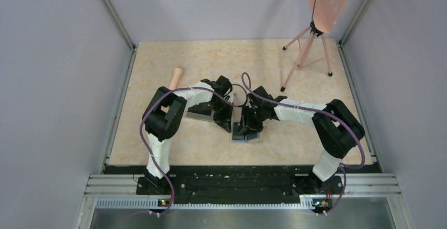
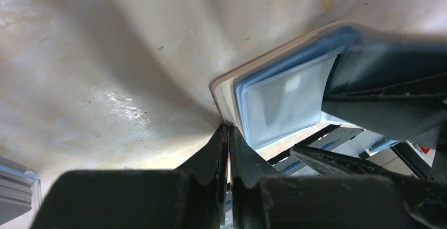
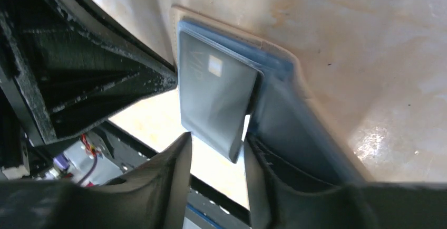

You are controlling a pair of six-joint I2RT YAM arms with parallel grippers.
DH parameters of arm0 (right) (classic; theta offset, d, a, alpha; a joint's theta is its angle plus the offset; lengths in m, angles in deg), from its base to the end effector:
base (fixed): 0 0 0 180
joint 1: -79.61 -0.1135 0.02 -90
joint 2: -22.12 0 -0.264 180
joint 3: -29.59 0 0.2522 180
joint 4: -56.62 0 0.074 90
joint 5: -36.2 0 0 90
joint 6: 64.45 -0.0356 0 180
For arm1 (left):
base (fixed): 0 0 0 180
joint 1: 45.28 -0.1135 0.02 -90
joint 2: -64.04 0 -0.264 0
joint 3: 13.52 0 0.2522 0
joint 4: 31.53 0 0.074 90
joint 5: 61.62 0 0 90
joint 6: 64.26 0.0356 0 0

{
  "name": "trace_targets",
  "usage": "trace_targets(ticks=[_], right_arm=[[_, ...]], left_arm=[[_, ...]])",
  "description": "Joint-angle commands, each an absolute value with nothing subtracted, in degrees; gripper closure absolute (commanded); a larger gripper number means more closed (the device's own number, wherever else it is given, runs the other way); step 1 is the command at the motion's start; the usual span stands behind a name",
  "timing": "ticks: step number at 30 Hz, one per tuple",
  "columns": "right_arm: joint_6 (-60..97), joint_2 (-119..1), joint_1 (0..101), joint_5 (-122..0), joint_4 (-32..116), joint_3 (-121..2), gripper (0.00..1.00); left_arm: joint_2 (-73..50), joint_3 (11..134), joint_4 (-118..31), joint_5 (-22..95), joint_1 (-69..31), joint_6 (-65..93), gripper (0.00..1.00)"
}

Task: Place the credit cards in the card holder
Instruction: Insert the credit card into the card holder, then turn over the card slot in the card holder.

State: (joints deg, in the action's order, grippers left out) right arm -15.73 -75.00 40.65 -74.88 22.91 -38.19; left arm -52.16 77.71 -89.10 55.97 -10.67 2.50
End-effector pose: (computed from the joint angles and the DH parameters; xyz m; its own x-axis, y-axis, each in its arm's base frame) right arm 0.2417 0.2119 0.1563 -0.9916 -0.0102 -0.1291 -0.0789 0.8380 0.5399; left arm 0.3025 -0.2288 0.1393 -0.9680 0.2431 0.0619 0.1860 0.8611 -0.4732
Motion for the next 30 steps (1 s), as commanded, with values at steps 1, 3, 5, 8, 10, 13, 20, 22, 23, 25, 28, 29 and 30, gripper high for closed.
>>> trace_targets(ticks=[1, 3, 5, 8, 10, 13, 20, 22, 23, 25, 28, 29, 30], right_arm=[[-17.7, -76.1, 39.2, -79.5, 30.0, -41.4, 0.69], [-17.9, -76.2, 39.2, -79.7, 30.2, -41.4, 0.78], [-17.7, -76.2, 39.2, -79.3, 29.6, -41.4, 0.79], [-17.0, -75.5, 39.2, -77.6, 27.7, -41.4, 0.72], [-16.6, -74.7, 39.1, -76.3, 26.6, -41.1, 0.63], [-15.7, -73.5, 39.2, -74.8, 24.9, -41.0, 0.53], [-14.7, -71.6, 39.2, -73.3, 23.7, -40.3, 0.58], [-14.6, -71.6, 39.2, -73.6, 24.4, -39.9, 0.67], [-14.7, -71.7, 39.2, -73.8, 25.0, -39.5, 0.71], [-15.4, -71.7, 39.2, -74.4, 26.9, -38.3, 0.77], [-16.7, -72.3, 39.1, -75.6, 29.8, -36.5, 0.88], [-17.0, -72.6, 39.1, -75.9, 30.5, -36.0, 0.93], [-17.2, -72.9, 39.2, -76.1, 30.8, -35.8, 0.96]], left_arm=[[-53.5, 78.5, -89.0, 53.4, -10.3, 3.4, 0.91], [-53.1, 79.4, -90.0, 51.7, -10.3, 3.7, 0.90], [-52.4, 80.3, -91.6, 48.6, -10.3, 4.2, 0.86], [-50.3, 81.5, -93.6, 43.3, -10.2, 4.8, 0.79], [-48.1, 82.1, -94.4, 40.8, -10.3, 4.9, 0.74], [-45.2, 82.4, -94.5, 39.8, -10.3, 4.9, 0.70], [-42.4, 80.8, -91.7, 48.0, -11.5, 2.1, 0.67], [-42.1, 78.8, -88.8, 52.5, -12.6, 0.8, 0.65], [-42.0, 77.4, -87.4, 54.7, -13.2, 0.1, 0.65], [-41.9, 75.0, -84.2, 59.3, -14.5, -1.3, 0.64], [-42.0, 71.9, -79.4, 64.4, -15.9, -3.4, 0.63], [-42.1, 71.3, -78.4, 65.3, -16.2, -3.8, 0.62], [-42.5, 70.9, -77.9, 65.8, -16.3, -4.0, 0.62]])
